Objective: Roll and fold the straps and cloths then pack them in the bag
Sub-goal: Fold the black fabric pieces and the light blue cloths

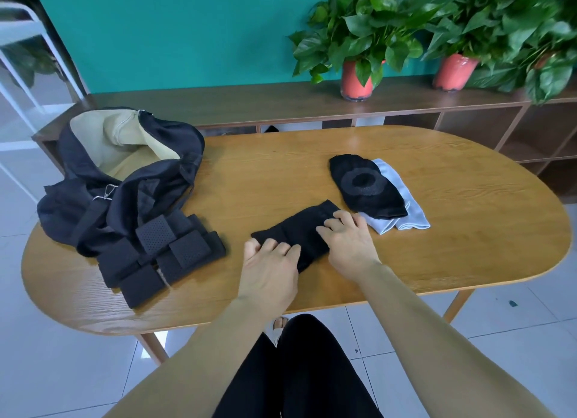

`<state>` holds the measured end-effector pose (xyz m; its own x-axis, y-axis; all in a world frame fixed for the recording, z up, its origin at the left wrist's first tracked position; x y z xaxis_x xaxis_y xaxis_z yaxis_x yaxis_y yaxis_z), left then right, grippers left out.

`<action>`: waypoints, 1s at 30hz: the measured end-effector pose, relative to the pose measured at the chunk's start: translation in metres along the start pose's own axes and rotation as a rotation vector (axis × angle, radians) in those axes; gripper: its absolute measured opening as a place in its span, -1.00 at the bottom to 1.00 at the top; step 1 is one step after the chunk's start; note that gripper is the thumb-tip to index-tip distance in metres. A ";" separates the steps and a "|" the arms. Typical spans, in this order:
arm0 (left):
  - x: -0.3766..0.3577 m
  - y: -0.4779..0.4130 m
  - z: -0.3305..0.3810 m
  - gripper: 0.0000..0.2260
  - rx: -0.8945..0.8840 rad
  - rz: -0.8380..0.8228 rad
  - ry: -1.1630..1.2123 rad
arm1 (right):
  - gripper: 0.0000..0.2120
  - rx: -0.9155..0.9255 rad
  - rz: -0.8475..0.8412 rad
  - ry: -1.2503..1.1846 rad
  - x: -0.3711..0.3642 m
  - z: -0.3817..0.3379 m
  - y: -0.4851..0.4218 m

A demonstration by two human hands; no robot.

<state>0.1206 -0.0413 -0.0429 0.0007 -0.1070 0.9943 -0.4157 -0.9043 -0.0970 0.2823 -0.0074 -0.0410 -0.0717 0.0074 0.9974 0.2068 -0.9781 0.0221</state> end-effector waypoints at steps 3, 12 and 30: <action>0.000 -0.005 -0.012 -0.76 0.037 -0.048 -0.060 | -0.57 -0.021 0.012 0.011 -0.005 0.004 0.006; -0.005 -0.023 -0.030 -0.57 0.129 -0.191 -0.050 | -0.65 0.017 0.267 -0.090 -0.023 -0.004 0.028; 0.001 -0.030 -0.029 -0.53 0.078 -0.310 0.106 | -0.62 0.062 0.335 -0.355 -0.004 -0.019 0.028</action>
<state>0.1067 -0.0020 -0.0376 0.0202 0.2179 0.9758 -0.3393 -0.9165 0.2117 0.2695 -0.0391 -0.0461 0.3432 -0.2244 0.9121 0.2206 -0.9246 -0.3105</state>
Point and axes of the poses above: each hand's wrist, its own y-axis away from the middle knuckle, its own x-axis out of the back of the hand, z = x × y, the point moved 2 cm from there along -y, towards the middle knuckle, and after that the axes turned 10 degrees about -z, right-handed, at the moved point
